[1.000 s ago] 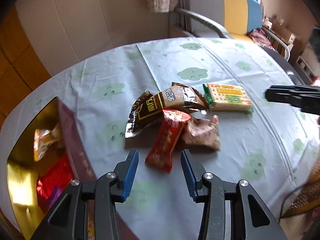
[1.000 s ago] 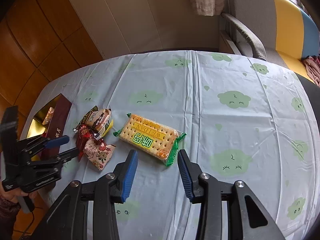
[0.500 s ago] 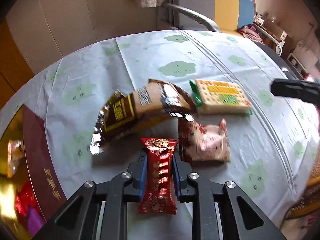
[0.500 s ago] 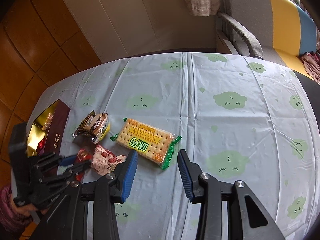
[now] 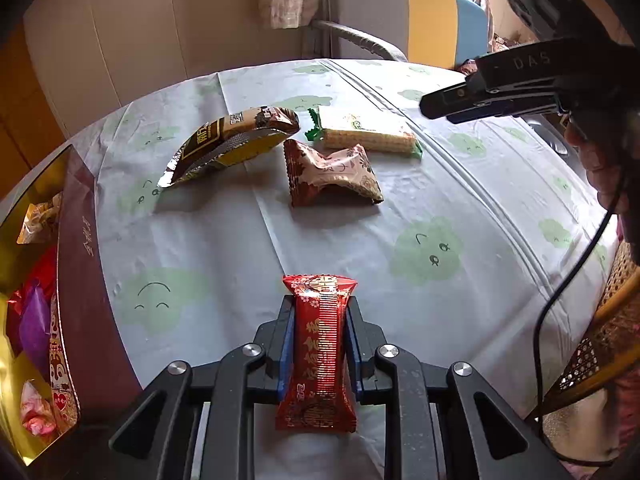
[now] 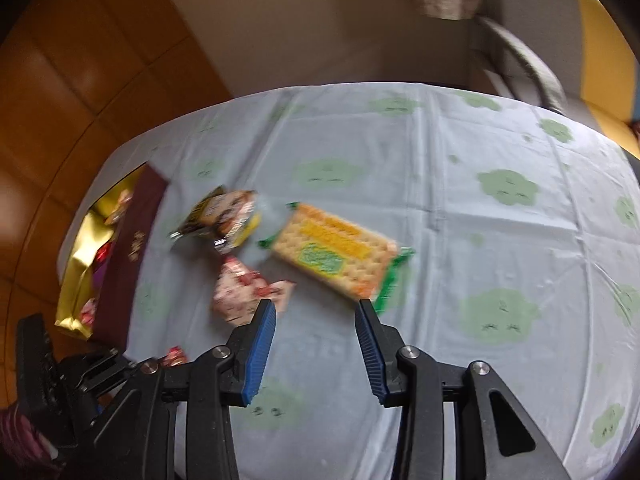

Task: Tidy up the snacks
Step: 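Grasp the red-gold wrapped candy with the left tool while the right tool grasps the floral-printed pack, then lift the red-gold candy with the left tool and carry it toward the gold tray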

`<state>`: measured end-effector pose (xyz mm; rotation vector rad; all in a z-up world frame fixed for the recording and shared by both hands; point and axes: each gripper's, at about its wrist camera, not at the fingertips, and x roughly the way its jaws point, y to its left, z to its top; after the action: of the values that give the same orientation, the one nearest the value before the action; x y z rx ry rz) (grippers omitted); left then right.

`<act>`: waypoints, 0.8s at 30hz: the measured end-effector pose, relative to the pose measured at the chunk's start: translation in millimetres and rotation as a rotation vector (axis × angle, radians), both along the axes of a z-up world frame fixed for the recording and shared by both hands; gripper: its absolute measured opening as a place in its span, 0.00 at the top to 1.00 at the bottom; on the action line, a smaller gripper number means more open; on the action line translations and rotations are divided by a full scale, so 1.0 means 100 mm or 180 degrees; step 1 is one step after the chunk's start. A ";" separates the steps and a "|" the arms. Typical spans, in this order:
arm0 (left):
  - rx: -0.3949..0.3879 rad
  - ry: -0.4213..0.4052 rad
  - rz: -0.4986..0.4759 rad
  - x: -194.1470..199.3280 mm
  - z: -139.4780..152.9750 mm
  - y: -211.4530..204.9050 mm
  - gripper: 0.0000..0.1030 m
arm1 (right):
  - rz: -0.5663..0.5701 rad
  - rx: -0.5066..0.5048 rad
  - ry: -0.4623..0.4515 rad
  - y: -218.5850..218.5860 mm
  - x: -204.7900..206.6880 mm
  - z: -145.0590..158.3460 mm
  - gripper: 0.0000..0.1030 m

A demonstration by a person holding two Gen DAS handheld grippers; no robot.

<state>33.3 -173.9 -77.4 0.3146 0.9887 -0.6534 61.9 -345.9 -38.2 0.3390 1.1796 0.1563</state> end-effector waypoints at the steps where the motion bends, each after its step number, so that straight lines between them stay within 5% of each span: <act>1: -0.0016 -0.0002 0.0001 0.00 -0.02 -0.01 0.78 | 0.0130 0.0033 -0.0033 0.08 0.01 0.01 0.59; 7: -0.0197 0.0026 0.0025 0.02 -0.04 0.05 0.78 | 0.0841 -0.0207 -0.0075 0.62 0.09 0.01 0.58; 11: -0.0282 0.0059 0.0041 0.04 -0.05 0.09 0.78 | 0.1232 -0.0578 -0.0041 0.90 0.27 -0.06 0.42; 18: -0.0372 0.0113 0.0068 0.07 -0.07 0.16 0.77 | 0.1627 -0.0924 0.0254 1.15 0.57 -0.38 0.42; 19: -0.0378 0.0118 0.0072 0.08 -0.09 0.15 0.77 | 0.1609 -0.0964 0.0307 1.15 0.58 -0.43 0.43; 21: -0.0383 0.0115 0.0076 0.08 -0.09 0.16 0.77 | 0.1570 -0.0965 0.0346 1.10 0.53 -0.46 0.65; 24: -0.0393 0.0107 0.0074 0.08 -0.09 0.16 0.77 | 0.1502 -0.1011 0.0292 1.02 0.32 -0.41 0.67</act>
<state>40.9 -157.5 -86.8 0.1836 0.9782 -0.6974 93.4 -243.9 -79.3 -0.2188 1.3379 0.3609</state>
